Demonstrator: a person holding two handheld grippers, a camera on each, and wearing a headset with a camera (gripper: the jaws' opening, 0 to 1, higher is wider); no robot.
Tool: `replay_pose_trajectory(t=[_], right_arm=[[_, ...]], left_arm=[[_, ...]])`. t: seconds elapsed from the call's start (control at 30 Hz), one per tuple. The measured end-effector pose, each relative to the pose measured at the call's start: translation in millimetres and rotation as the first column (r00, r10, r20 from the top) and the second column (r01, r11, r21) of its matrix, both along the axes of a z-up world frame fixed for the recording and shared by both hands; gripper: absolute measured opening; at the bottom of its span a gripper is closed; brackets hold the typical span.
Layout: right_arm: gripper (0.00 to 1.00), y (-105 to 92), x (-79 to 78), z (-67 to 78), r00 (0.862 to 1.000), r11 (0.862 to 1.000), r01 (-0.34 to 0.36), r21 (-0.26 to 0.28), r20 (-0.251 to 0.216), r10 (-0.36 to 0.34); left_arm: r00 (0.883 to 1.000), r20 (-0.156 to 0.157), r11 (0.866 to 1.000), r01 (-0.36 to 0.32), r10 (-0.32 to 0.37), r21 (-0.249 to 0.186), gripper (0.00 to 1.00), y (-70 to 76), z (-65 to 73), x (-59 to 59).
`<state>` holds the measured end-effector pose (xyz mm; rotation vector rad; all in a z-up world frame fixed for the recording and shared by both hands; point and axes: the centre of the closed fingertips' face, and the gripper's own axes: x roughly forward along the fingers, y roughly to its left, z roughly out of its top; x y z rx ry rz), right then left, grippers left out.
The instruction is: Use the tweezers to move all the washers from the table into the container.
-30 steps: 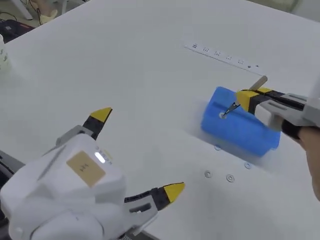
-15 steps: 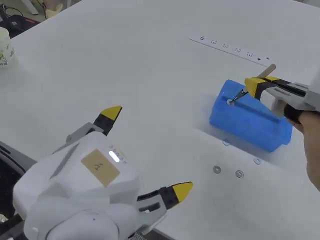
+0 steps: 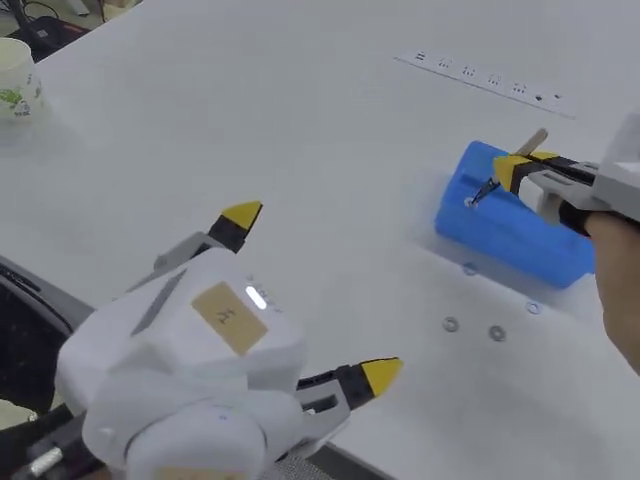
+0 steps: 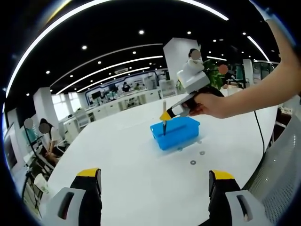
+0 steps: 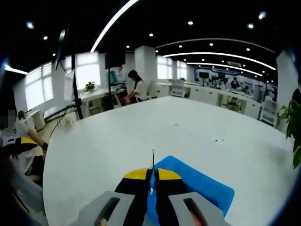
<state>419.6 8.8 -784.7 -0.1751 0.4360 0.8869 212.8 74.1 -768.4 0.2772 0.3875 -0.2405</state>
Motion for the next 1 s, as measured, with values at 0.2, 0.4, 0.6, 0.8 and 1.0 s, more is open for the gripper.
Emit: replay_pose_trajectory(t=[0.2, 0.4, 0.6, 0.8, 1.0], right_arm=[[0.01, 3.2, 3.5, -8.4, 1.0, 1.0, 0.008, -0.005, -0.013, -0.008], [0.01, 7.6, 5.7, -19.4, 1.0, 1.0, 0.01, -0.017, -0.028, -0.01], [0.01, 8.5, 3.9, -25.3, 1.0, 0.999, 0.0, -0.039, -0.026, -0.001], [0.01, 9.3, 3.5, -24.0, 1.0, 0.999, -0.004, -0.043, -0.021, 0.003], [0.02, 9.0, 1.0, -23.9, 1.0, 0.999, -0.008, -0.048, -0.022, 0.007]], left_arm=[[1.0, -0.011, 1.0, 0.005, -0.005, -0.003, 0.96, -1.1, -1.5, -0.3], [1.0, -0.022, 1.0, 0.014, -0.014, 0.003, 0.96, -2.9, -3.8, -0.6], [1.0, -0.028, 1.0, 0.015, -0.015, 0.007, 0.96, -2.7, -4.9, -1.2], [1.0, -0.03, 1.0, 0.011, -0.011, 0.011, 0.95, -1.8, -5.1, -1.3], [0.999, -0.031, 1.0, 0.011, -0.011, 0.013, 0.95, -1.8, -5.3, -1.1]])
